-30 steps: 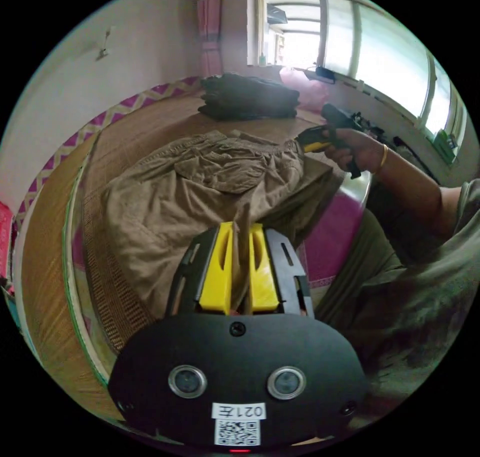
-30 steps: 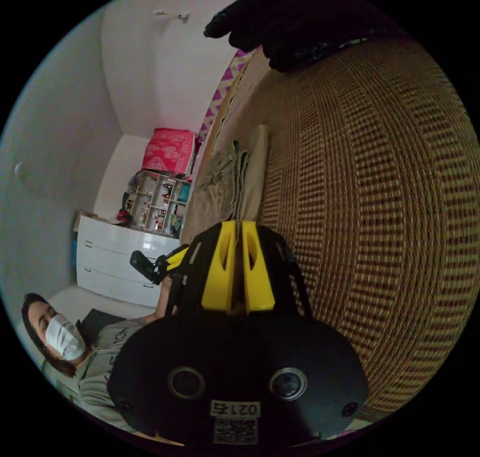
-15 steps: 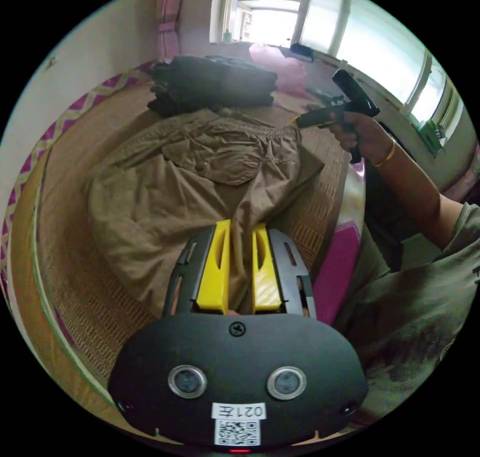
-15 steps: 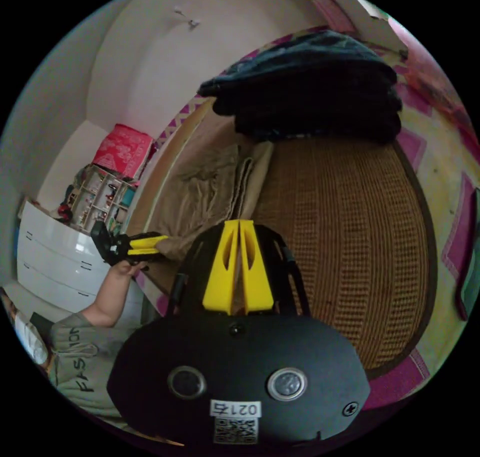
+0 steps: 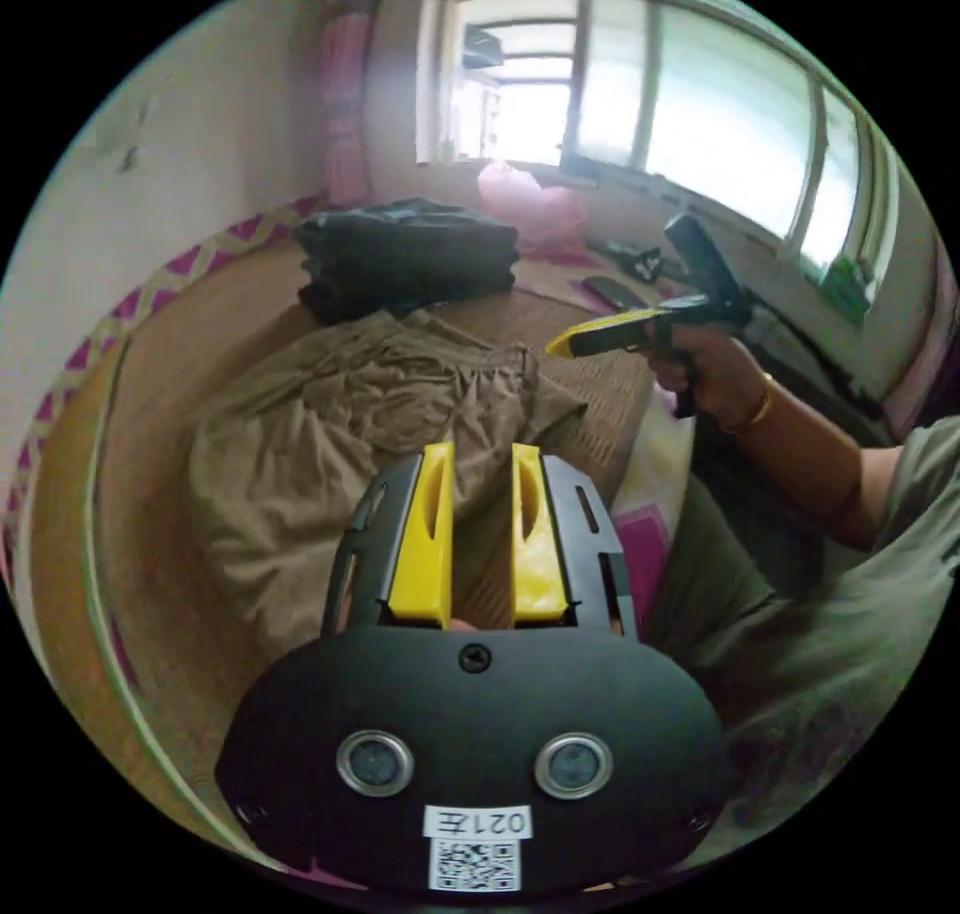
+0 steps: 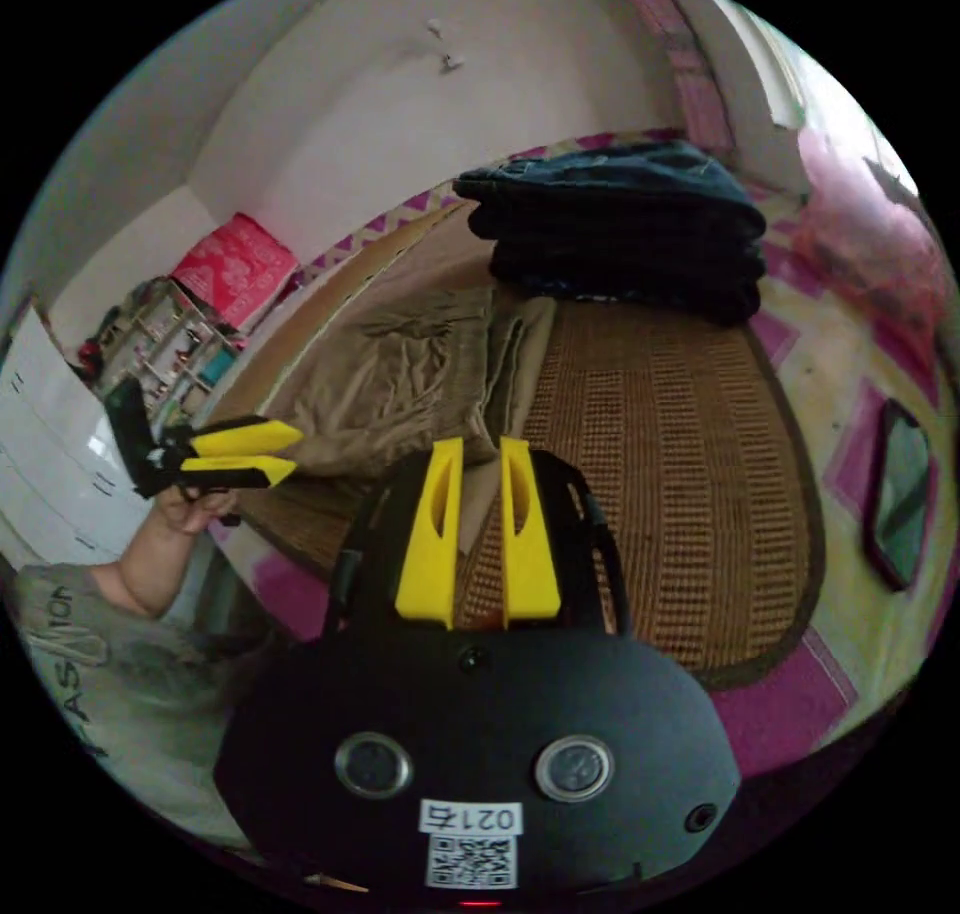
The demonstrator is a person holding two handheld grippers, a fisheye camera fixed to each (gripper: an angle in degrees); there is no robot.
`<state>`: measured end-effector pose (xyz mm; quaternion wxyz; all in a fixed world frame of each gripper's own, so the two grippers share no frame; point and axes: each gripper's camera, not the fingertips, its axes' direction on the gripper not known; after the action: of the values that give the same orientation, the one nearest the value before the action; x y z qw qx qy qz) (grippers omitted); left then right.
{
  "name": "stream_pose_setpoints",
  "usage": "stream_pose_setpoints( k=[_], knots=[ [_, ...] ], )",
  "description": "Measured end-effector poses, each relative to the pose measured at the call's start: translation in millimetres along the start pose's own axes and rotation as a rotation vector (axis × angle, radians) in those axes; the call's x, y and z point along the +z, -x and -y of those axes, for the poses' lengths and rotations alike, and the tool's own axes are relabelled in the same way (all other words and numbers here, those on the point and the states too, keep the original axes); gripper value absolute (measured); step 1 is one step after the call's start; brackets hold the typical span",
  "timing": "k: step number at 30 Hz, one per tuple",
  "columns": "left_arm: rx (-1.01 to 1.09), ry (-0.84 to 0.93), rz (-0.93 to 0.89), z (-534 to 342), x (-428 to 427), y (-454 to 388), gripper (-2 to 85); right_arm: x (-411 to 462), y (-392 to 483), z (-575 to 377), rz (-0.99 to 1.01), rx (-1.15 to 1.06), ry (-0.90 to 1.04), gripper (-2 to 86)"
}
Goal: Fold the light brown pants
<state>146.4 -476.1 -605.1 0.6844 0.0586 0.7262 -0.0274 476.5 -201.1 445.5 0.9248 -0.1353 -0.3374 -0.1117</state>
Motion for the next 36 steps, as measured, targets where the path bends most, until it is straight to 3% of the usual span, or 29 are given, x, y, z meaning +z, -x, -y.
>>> stream_pose_setpoints(
  k=[6,10,16,22,26,31,34,36],
  knots=[
    [0.113,0.088,0.121,41.4,50.0,-40.2,10.3,38.8,56.2,-35.7,-0.647,-0.048,0.057,5.5],
    [0.105,0.184,0.109,39.2,66.4,-36.6,10.2,64.2,73.1,-43.4,-0.643,-0.072,0.140,1.7],
    [0.091,0.179,0.157,10.5,53.1,-23.7,4.3,83.8,103.6,-53.1,-0.655,-0.057,0.140,0.0],
    [-0.206,-0.105,-0.022,-40.6,-47.7,57.9,0.5,85.9,112.8,-64.4,-0.534,0.011,0.121,-0.4],
    [-0.372,-0.321,0.022,-123.2,-180.4,138.0,0.1,87.7,118.8,-74.3,-0.461,0.058,0.108,-0.7],
    [-0.557,-0.453,0.238,-272.1,-318.2,224.3,0.1,96.2,138.8,-86.3,-0.456,0.062,0.107,-0.8],
    [-0.830,-0.475,0.299,-390.5,-359.9,281.9,0.2,105.3,158.9,-93.8,-0.503,0.036,0.115,-0.8],
    [-1.086,-0.447,0.190,-490.9,-348.8,328.3,0.3,111.8,174.1,-100.1,-0.535,0.017,0.121,-0.7]
  ],
)
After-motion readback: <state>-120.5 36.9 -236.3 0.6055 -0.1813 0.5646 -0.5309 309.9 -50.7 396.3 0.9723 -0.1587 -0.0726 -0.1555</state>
